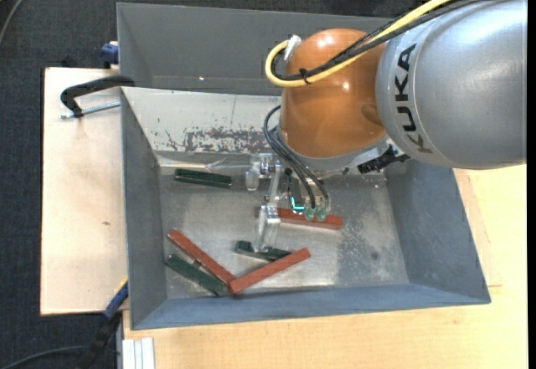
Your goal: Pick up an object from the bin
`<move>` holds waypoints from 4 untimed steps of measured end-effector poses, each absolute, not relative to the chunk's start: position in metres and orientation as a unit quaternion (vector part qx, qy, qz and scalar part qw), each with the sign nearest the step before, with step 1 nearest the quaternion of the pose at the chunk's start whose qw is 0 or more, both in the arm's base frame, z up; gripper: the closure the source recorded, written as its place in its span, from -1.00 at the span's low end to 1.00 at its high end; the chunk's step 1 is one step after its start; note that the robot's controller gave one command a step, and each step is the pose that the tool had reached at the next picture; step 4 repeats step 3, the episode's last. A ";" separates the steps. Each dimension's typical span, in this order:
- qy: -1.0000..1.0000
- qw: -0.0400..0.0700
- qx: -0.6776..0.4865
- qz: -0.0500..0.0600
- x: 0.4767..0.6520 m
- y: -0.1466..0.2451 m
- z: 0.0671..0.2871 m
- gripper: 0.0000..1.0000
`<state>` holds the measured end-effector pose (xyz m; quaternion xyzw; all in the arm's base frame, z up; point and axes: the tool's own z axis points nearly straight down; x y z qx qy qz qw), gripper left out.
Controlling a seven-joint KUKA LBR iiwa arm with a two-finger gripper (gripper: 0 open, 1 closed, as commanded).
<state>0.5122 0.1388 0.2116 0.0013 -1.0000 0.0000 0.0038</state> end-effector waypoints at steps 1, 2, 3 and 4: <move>-0.998 0.005 0.061 0.001 0.498 0.070 0.087 -1.00; -0.998 0.001 0.062 0.000 0.500 0.073 0.091 1.00; -0.993 -0.008 0.122 -0.001 0.515 0.082 0.219 1.00; -0.993 -0.008 0.122 -0.001 0.515 0.082 0.219 1.00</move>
Offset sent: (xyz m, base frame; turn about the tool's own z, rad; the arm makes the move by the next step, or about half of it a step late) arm -0.0125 -0.0662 -0.1209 -0.1217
